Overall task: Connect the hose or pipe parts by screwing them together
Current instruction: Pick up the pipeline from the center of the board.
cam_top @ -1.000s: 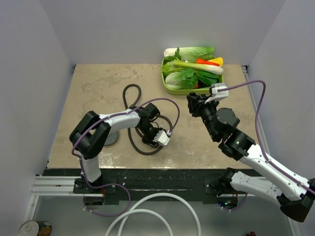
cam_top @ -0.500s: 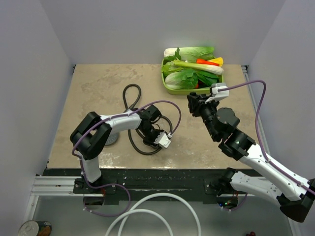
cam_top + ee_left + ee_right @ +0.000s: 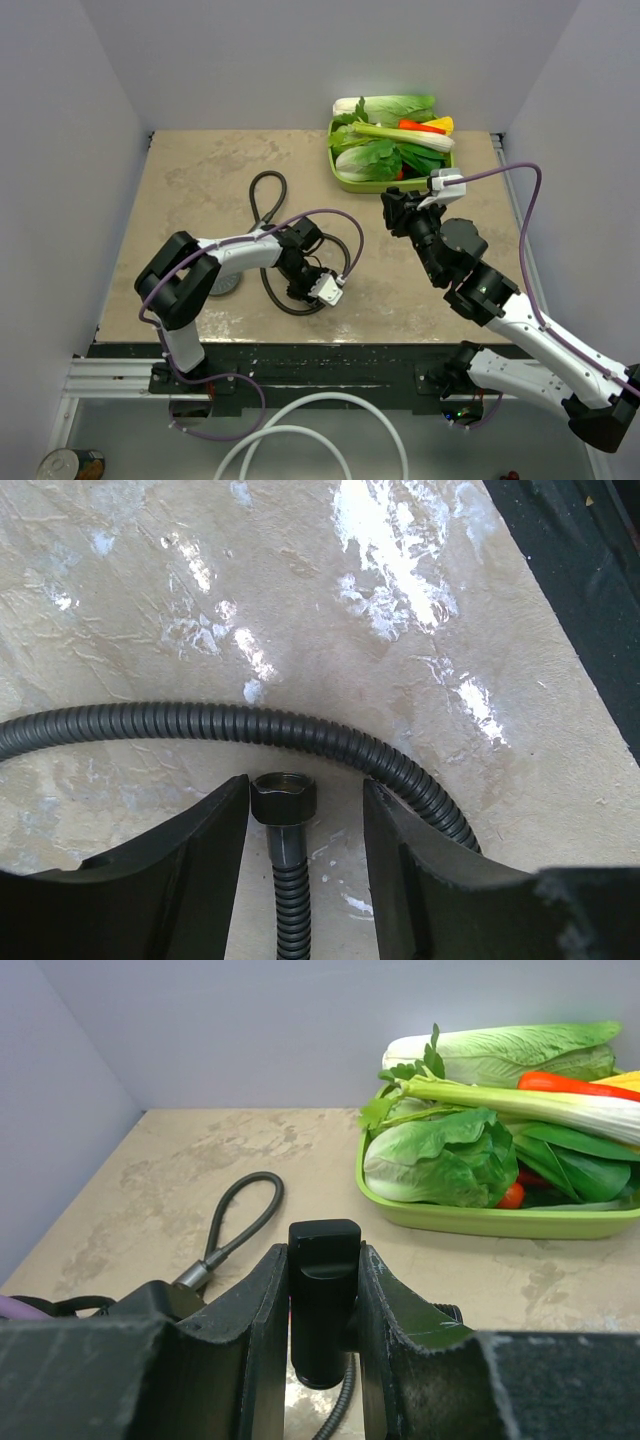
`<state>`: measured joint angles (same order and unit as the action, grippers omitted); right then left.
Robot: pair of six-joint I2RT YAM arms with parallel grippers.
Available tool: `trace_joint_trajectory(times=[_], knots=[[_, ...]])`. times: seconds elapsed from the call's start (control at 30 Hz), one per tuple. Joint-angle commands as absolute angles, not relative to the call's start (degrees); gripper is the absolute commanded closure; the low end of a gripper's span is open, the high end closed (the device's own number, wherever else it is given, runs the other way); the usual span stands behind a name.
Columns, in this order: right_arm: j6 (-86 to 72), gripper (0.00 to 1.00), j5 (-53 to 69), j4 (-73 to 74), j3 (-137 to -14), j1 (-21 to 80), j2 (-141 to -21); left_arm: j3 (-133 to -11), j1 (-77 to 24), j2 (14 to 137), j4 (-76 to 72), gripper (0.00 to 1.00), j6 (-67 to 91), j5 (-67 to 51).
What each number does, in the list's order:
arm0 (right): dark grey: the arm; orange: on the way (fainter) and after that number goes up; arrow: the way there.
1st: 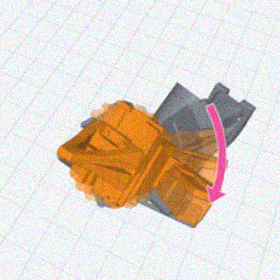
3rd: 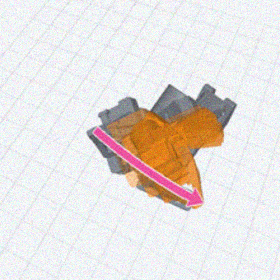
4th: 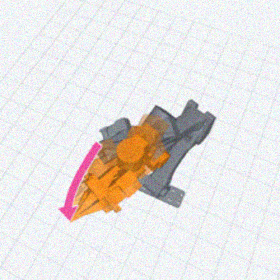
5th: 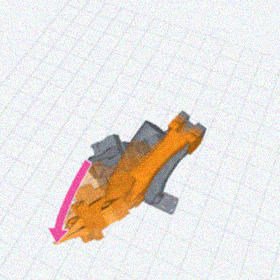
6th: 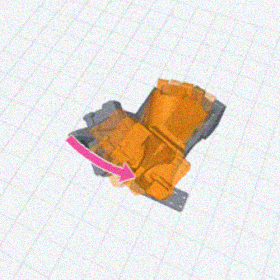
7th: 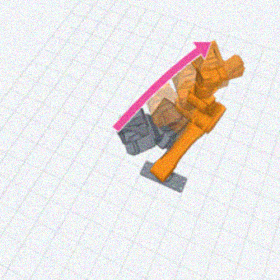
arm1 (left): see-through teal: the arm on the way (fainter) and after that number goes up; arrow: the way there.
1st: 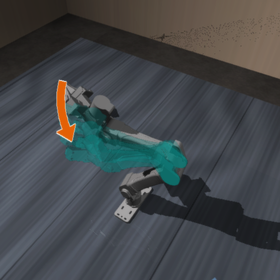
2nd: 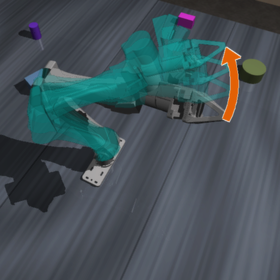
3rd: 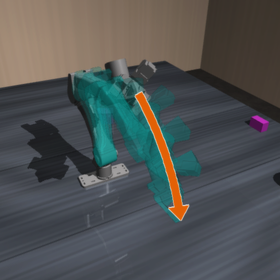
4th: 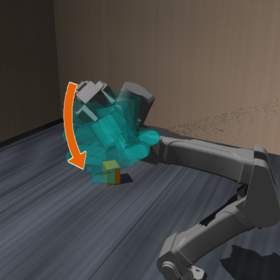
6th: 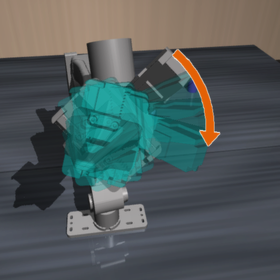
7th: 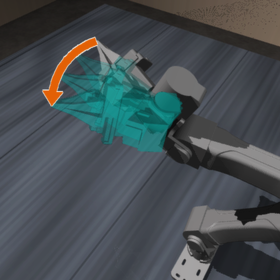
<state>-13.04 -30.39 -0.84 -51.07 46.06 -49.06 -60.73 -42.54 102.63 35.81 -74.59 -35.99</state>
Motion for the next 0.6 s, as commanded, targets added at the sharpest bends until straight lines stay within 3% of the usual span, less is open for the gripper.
trace_joint_trajectory(times=[0.0, 0.37, 0.4, 0.47, 0.5, 0.57], knots=[[-14.4, 1.00, -30.2, -3.3, -51.2, 45.8, -47.5, -59.7, -42.7, 102.9, 36.0, 0.49, -75.6, -33.8], [-14.9, 1.00, -30.5, -3.0, -51.0, 45.7, -47.0, -60.0, -44.0, 104.6, 34.2, 0.70, -73.5, -33.7], [-14.7, 1.00, -30.5, -3.1, -51.0, 45.7, -47.1, -59.9, -44.0, 104.8, 34.1, 0.73, -73.4, -33.8], [-14.6, 1.00, -30.5, -3.2, -51.0, 45.7, -47.2, -59.9, -44.1, 104.9, 33.8, 0.94, -73.2, -33.8], [-14.3, 1.00, -30.3, -3.3, -51.1, 45.7, -47.3, -59.9, -44.1, 105.0, 32.9, 1.00, -72.2, -33.7], [-14.0, 1.00, -30.1, -3.4, -51.3, 45.8, -47.5, -60.6, -44.0, 104.7, 32.6, 1.00, -71.5, -33.4]])
